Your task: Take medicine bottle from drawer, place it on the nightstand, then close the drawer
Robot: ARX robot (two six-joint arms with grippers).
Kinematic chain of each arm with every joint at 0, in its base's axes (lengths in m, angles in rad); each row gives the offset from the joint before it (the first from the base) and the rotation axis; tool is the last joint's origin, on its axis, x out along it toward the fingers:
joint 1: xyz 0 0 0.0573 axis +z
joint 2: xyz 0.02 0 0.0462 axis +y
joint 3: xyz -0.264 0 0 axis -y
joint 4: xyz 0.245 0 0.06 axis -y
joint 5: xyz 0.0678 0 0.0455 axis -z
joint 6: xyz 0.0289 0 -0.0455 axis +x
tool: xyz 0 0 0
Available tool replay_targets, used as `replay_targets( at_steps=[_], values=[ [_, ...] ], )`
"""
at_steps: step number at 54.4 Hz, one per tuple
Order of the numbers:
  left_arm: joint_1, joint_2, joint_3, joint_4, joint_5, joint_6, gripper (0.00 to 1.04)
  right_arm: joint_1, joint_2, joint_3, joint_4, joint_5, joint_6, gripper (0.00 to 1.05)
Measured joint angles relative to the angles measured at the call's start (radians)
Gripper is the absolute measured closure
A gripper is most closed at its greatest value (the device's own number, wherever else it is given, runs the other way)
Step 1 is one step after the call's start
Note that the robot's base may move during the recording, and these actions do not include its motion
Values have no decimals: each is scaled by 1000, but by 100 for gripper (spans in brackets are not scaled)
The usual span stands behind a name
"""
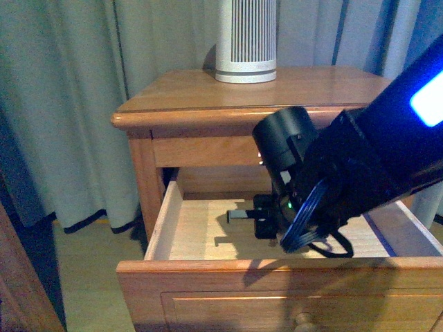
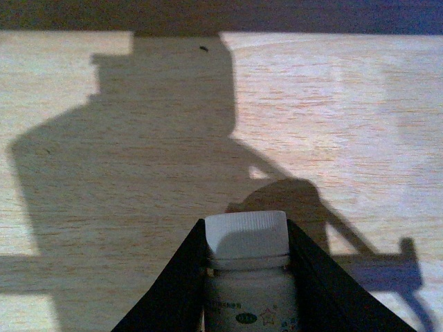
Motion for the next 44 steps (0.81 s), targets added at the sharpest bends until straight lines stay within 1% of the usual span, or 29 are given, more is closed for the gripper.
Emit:
replay_targets(
  at_steps=[6,10,14,20,25,29,34,37,40,44],
  values=[
    [0,0,0,0,0,0,7,9,-140,-6,-123,-11,87,75],
    [0,0,0,0,0,0,7,19,-256,-27,-237,-62,159,75],
    [0,0,0,0,0,0,7,31,-352,-61,-307,-92,201,75],
    [0,0,0,0,0,0,7,36,-452,-71,-325,-89,206,75],
    [0,0,0,0,0,0,7,19,-525,-55,-273,-33,153,75],
    [0,0,0,0,0,0,7,-15,-552,-8,-226,1,95,75],
    [0,0,0,0,0,0,7,-115,-526,120,-189,18,-7,75],
    [0,0,0,0,0,0,7,-176,-452,206,-188,-1,-44,75],
    [0,0,0,0,0,0,7,-220,-368,270,-182,-30,-69,75],
    [0,0,0,0,0,0,7,-251,-262,322,-148,-55,-98,75]
  ],
)
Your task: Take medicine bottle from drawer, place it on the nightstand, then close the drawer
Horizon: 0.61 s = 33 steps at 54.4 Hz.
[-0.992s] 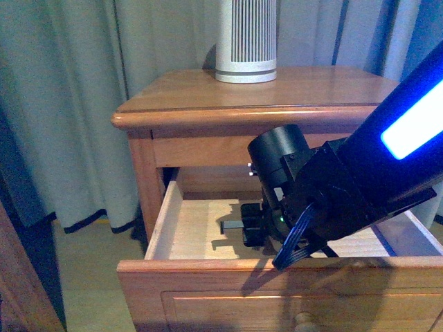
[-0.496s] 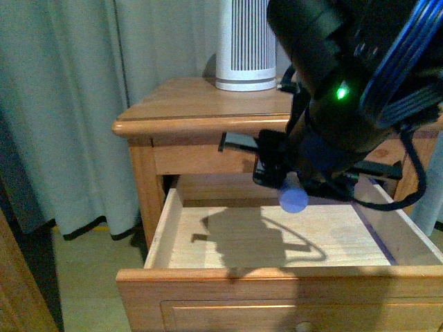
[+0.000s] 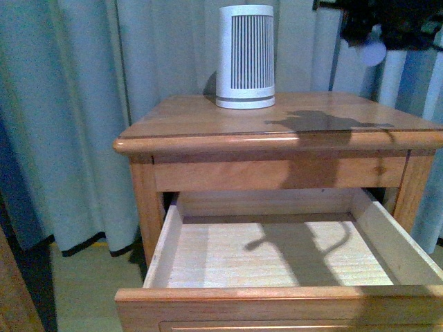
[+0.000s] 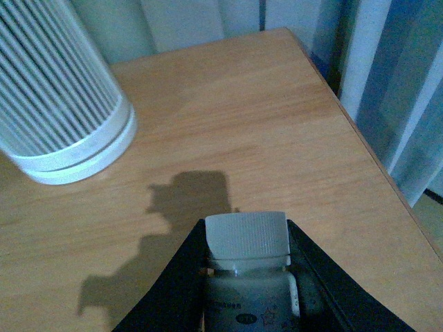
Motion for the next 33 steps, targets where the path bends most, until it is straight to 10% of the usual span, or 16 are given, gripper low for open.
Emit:
replay_targets(
  at_steps=[12,33],
  values=[
    [0,0,0,0,0,0,7,-7,114,26,10,-13,-29,75],
    [0,0,0,0,0,0,7,-19,35,-24,137,-16,-35,17]
  ],
)
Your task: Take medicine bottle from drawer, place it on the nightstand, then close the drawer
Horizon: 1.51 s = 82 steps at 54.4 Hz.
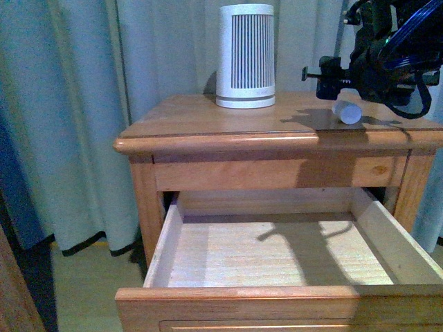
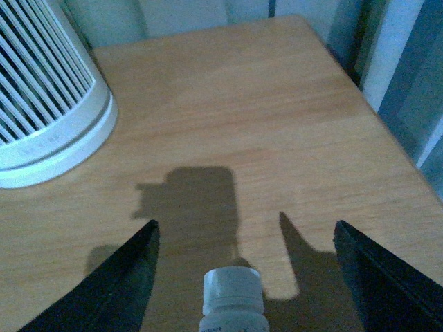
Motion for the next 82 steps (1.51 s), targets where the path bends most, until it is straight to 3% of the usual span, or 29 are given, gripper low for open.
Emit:
replay_targets(
  at_steps=[5,12,28,35,42,53,68,82],
  values=[
    [0,0,0,0,0,0,7,-2,-129,-111,20,4,2,5],
    [0,0,0,0,0,0,7,-3,-355,-326,40,-5,2,7],
    [0,0,0,0,0,0,7,-4,-914,-1034,62,-69,35,7],
    [0,0,0,0,0,0,7,57,-986,-1318,88,-55,88,7],
    [0,0,0,0,0,0,7,113,-929,-1437,198,-10,114,7],
    [0,0,0,0,0,0,7,138,-642,-1453,525,49,110,7],
    [0,0,0,0,0,0,7,141,-158,-1273,898,83,30,7],
    [0,0,0,0,0,0,7,73,75,-894,886,58,-130,7]
  ],
)
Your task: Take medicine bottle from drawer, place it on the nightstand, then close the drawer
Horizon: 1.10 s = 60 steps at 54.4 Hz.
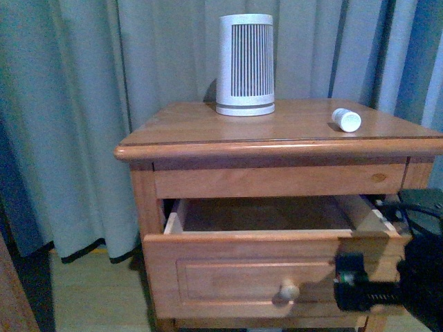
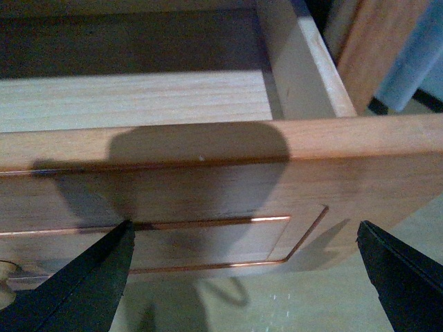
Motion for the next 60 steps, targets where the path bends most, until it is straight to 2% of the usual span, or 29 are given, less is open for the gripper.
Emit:
replay_targets(
  at_steps=[11,24,31,43,53,60],
  values=[
    [0,0,0,0,0,0,7,-40,122,273,-130,-31,-100,7],
    [0,0,0,0,0,0,7,-45,134,283,-153,-45,-92,7],
    [0,0,0,0,0,0,7,-44,42,187,-164,-62,-39,7],
    [0,0,0,0,0,0,7,-65,-304,-73,-349,-126,73,7],
    [0,0,0,0,0,0,7,-165,-677,-301,-562,-226,58,7],
    [0,0,0,0,0,0,7,-223,-1056,-418,-676,-269,-5,7]
  ],
)
